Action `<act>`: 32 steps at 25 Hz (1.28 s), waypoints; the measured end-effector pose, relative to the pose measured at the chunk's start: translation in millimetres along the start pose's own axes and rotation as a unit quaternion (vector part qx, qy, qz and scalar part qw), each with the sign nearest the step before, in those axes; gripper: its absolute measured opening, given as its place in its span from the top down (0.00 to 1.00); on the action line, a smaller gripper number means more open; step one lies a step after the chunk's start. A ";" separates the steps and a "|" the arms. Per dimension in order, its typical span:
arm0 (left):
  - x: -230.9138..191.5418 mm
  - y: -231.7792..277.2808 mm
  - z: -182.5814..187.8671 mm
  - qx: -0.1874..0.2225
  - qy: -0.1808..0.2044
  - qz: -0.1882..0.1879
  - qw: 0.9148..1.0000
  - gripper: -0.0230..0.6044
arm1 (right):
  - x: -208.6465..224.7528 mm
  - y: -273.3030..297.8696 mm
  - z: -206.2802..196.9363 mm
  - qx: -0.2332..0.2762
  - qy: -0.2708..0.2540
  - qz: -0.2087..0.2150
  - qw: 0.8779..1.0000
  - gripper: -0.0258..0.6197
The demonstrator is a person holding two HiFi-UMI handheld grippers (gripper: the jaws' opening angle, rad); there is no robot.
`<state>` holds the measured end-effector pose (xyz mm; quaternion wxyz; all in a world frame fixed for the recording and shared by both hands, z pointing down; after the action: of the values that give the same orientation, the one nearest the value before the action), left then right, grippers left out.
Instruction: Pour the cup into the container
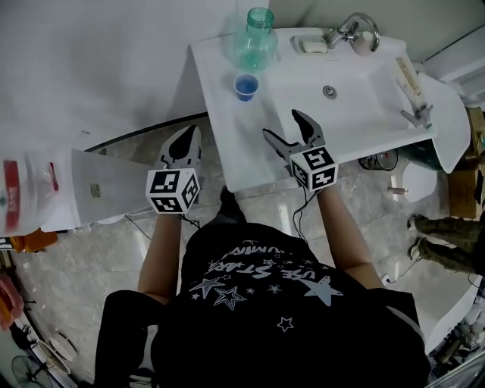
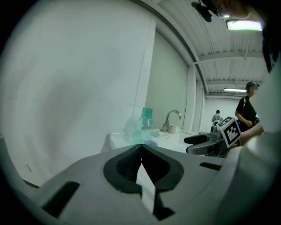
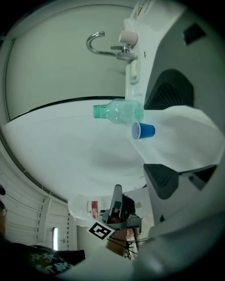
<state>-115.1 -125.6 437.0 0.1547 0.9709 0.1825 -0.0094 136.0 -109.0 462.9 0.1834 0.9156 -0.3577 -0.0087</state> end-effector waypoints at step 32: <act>-12.8 72.3 -8.1 -0.042 -0.032 0.112 0.992 0.95 | 74.1 151.7 -13.0 -0.069 -0.079 0.186 0.977 0.36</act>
<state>-101.6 -191.6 467.2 0.2010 0.9771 0.0679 -0.0152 94.2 -256.2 535.5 0.2155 0.8146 -0.5338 -0.0707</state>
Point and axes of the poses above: the fingertips, and each gripper's own axes: y forward along the fingers, x to its right, z out of its top, the point moved 5 cm from there along -y, backward along the fingers, and after that the axes turned 14 degrees about z, right-handed, at the moved point
